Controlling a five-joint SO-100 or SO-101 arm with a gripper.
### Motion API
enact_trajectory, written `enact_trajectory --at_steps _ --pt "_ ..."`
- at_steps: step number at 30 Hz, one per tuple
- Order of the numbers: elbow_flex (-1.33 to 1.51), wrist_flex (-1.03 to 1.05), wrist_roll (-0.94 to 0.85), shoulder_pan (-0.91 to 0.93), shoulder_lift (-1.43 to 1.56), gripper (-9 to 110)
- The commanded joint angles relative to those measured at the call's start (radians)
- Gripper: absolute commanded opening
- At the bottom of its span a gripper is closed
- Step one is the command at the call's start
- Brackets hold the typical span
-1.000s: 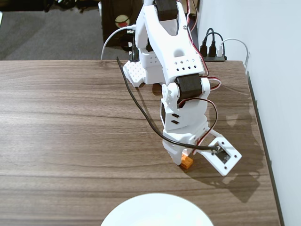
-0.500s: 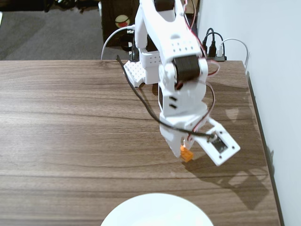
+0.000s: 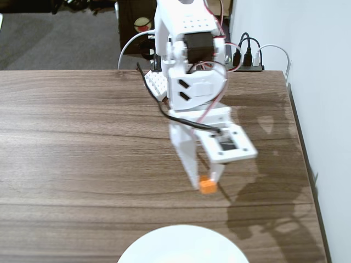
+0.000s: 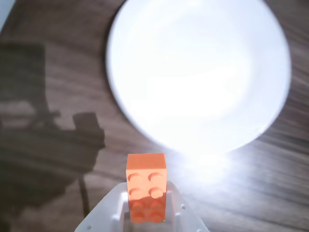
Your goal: Grasp a lego block and put it on the plate.
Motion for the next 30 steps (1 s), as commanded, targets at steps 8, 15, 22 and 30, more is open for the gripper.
enact_trajectory --at_steps 8,15,22,30 --pt "-0.189 -0.129 0.058 0.08 -0.115 5" --pt "-0.453 -0.133 0.104 0.101 -0.334 5" --pt "-0.571 -0.124 0.121 0.094 -0.483 5" --pt "-0.693 -0.06 0.156 0.101 -0.64 5"
